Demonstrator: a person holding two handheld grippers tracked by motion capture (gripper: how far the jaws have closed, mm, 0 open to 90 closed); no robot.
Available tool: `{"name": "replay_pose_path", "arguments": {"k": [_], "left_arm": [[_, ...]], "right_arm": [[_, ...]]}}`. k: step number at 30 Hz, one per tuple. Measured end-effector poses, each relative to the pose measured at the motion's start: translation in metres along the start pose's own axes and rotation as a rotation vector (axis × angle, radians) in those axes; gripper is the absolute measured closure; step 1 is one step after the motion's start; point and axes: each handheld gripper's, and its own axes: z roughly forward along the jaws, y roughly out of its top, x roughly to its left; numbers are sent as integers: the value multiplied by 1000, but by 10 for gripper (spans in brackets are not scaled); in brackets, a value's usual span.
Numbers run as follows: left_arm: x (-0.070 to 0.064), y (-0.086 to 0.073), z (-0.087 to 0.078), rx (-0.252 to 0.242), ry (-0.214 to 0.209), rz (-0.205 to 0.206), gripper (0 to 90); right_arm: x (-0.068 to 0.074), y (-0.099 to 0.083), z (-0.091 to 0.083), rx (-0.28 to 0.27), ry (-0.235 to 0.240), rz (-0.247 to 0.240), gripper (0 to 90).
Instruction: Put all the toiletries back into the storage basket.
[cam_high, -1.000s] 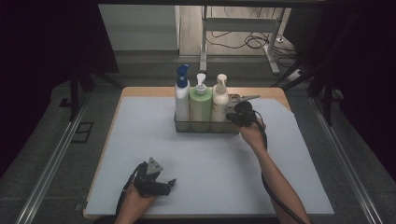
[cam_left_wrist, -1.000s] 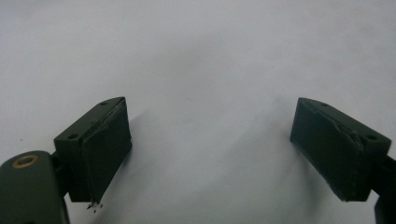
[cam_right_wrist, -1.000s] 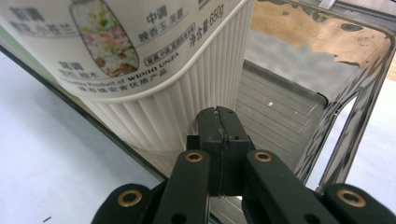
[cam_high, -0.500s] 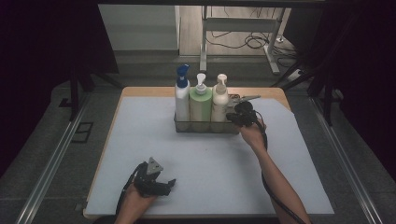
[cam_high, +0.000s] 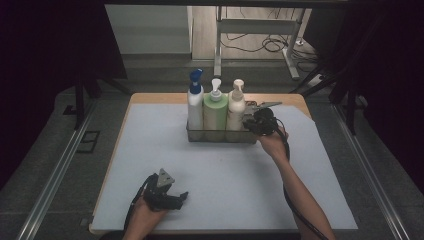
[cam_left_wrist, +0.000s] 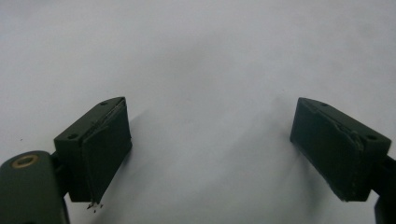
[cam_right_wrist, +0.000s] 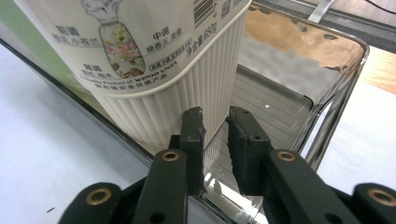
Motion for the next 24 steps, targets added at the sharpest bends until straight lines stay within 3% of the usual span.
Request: {"name": "replay_pose_path", "arguments": {"k": [10, 24], "left_arm": [[0, 0, 0, 0, 1, 0, 121], [0, 0, 0, -1, 1, 0, 121]], "right_arm": [[0, 0, -8, 8, -15, -20, 583], [8, 2, -25, -7, 5, -37, 350]]}}
